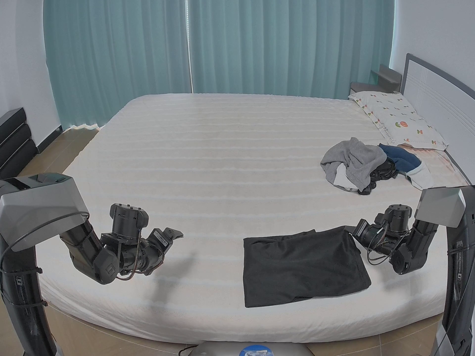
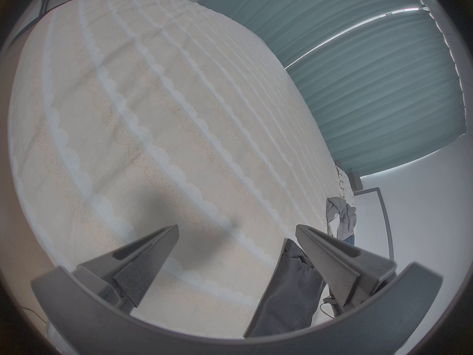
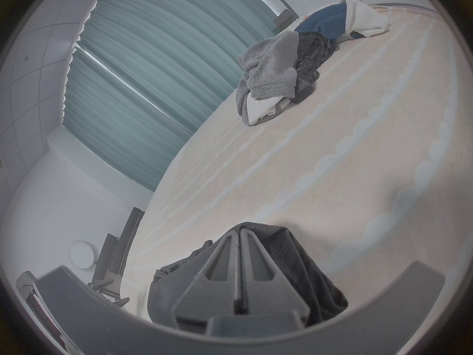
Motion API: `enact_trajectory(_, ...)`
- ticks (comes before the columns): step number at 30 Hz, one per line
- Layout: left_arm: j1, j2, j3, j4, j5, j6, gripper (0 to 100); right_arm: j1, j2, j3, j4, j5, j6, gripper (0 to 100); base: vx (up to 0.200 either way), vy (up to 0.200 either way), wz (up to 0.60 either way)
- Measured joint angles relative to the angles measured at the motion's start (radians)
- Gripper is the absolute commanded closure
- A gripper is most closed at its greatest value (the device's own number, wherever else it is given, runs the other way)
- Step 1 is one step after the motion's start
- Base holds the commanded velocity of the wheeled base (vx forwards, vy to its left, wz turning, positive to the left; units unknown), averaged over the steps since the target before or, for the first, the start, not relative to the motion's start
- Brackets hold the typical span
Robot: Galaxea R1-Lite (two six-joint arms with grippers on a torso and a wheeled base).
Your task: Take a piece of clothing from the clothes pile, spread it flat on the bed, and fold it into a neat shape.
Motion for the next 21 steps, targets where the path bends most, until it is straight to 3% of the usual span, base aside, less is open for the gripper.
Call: enact_trajectory(21, 0.0, 0.0, 0.0, 0.0, 0.0, 0.0, 0, -0.031, 0.008, -0.005, 0.013, 0.0, -0.002, 100, 0.0, 0.0, 0.0)
